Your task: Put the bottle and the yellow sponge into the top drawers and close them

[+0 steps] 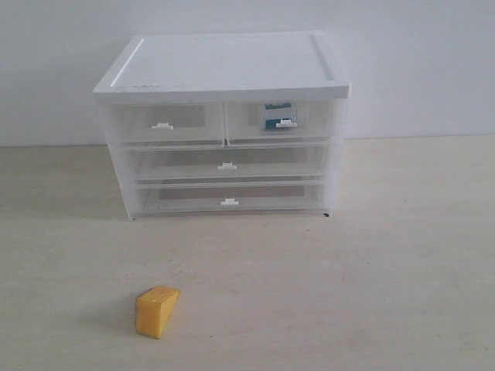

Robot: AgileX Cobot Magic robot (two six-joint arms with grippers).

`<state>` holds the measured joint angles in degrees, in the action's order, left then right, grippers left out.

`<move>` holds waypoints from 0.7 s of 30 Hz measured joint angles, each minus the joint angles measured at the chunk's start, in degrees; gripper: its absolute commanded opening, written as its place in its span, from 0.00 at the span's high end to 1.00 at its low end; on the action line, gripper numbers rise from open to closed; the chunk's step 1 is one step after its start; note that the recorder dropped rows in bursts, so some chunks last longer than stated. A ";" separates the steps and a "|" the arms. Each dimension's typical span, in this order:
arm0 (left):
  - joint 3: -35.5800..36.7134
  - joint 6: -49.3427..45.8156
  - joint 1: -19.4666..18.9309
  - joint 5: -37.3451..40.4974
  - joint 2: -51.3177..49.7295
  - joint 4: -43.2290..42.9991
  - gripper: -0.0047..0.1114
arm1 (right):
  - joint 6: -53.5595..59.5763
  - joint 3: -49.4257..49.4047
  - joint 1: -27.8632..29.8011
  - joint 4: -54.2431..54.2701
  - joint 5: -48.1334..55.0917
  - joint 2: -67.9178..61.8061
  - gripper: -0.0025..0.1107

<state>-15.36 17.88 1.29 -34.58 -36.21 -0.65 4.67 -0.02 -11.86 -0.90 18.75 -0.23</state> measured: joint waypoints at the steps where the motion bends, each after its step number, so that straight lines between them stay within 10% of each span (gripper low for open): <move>1: -1.04 0.00 0.00 -0.62 -2.42 -1.07 0.92 | 0.00 0.00 0.00 0.00 0.00 0.00 0.98; 21: -10.54 0.72 0.77 -8.76 -37.46 -9.58 0.92 | 0.00 0.00 0.00 0.00 0.00 0.00 0.98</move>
<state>-25.89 18.59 2.06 -43.35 -73.67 -10.23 4.67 -0.02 -11.86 -0.90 18.75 -0.23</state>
